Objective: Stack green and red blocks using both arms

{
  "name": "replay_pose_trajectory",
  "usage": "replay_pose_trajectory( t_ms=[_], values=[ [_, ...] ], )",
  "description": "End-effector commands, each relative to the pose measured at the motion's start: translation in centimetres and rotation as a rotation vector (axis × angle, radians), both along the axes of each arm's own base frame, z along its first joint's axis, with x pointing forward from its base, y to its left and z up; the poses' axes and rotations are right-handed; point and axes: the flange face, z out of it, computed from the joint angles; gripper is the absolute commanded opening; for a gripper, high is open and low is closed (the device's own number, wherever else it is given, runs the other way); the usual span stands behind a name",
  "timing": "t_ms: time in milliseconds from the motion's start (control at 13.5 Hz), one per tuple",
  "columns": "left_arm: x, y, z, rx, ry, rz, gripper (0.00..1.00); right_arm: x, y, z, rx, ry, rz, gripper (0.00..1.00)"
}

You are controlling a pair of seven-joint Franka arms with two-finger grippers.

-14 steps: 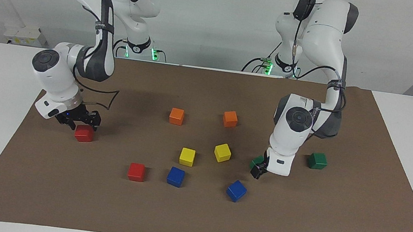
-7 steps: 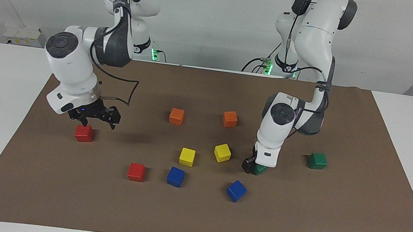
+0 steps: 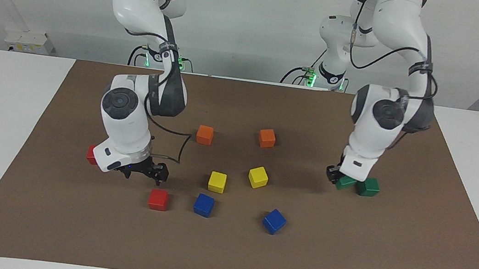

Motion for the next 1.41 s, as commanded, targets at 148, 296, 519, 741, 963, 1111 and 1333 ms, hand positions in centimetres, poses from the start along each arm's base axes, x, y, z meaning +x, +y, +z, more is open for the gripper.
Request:
replay_pose_trajectory(
  t_ms=[148, 296, 519, 741, 963, 1111, 1333],
  values=[
    [-1.0, 7.6, -1.1, -0.052, 0.025, -0.214, 0.00, 2.7, 1.8, -2.4, 0.008, -0.068, -0.014, 1.00],
    [-1.2, 8.7, -2.4, -0.053, 0.008, -0.232, 0.00, 3.2, 2.5, -3.7, 0.029, -0.130, -0.008, 1.00],
    [-0.9, 8.2, -3.9, -0.056, 0.003, -0.250, 0.00, 2.0, 2.3, -6.2, 0.024, -0.113, -0.006, 1.00],
    [-0.7, 8.0, -4.8, -0.081, -0.007, -0.227, 0.00, 1.2, 2.2, -7.2, 0.022, -0.088, -0.006, 1.00],
    [-0.7, 7.7, -5.2, -0.115, -0.032, -0.174, 0.00, 0.1, 2.7, -8.0, 0.028, -0.060, 0.003, 0.88],
    [-0.7, 7.8, -5.6, -0.115, -0.028, -0.174, 0.00, 0.0, 2.5, -8.1, 0.026, -0.052, 0.012, 0.48],
    [-1.1, 7.9, -6.1, -0.116, -0.005, -0.173, 0.00, 0.1, 2.0, -7.6, 0.022, -0.044, 0.017, 0.00]
  ],
)
